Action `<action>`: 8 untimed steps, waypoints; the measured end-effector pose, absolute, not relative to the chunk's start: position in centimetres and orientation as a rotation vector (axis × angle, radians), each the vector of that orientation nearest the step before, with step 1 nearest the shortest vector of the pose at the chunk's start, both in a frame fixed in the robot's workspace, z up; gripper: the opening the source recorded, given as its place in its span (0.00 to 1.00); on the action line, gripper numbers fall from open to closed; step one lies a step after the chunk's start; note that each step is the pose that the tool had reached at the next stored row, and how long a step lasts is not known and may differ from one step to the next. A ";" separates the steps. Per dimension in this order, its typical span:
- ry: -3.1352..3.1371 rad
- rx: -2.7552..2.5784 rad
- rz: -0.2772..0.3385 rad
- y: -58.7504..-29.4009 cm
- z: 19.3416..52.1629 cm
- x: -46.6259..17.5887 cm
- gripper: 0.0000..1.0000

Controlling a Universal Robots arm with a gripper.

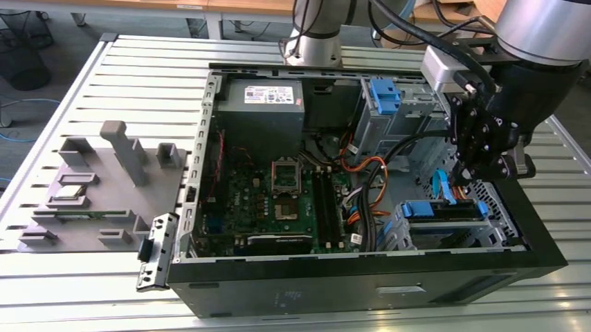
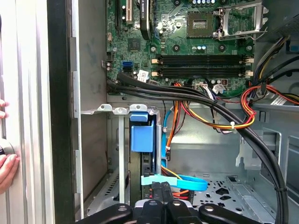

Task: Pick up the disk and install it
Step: 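Insert the second disk wire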

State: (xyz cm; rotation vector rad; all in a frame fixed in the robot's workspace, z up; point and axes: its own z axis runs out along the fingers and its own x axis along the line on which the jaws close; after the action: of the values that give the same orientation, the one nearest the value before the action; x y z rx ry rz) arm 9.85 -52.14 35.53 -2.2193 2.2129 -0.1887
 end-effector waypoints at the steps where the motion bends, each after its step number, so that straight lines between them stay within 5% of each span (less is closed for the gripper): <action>1: 2.213 -2.219 -0.189 -52.1 35.5 9.9 0.11; 8: 2.215 -2.223 -0.182 -52.2 35.5 9.9 0.11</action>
State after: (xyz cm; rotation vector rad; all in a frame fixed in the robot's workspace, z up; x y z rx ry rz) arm 9.90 -52.17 35.53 -2.2228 2.2152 -0.1824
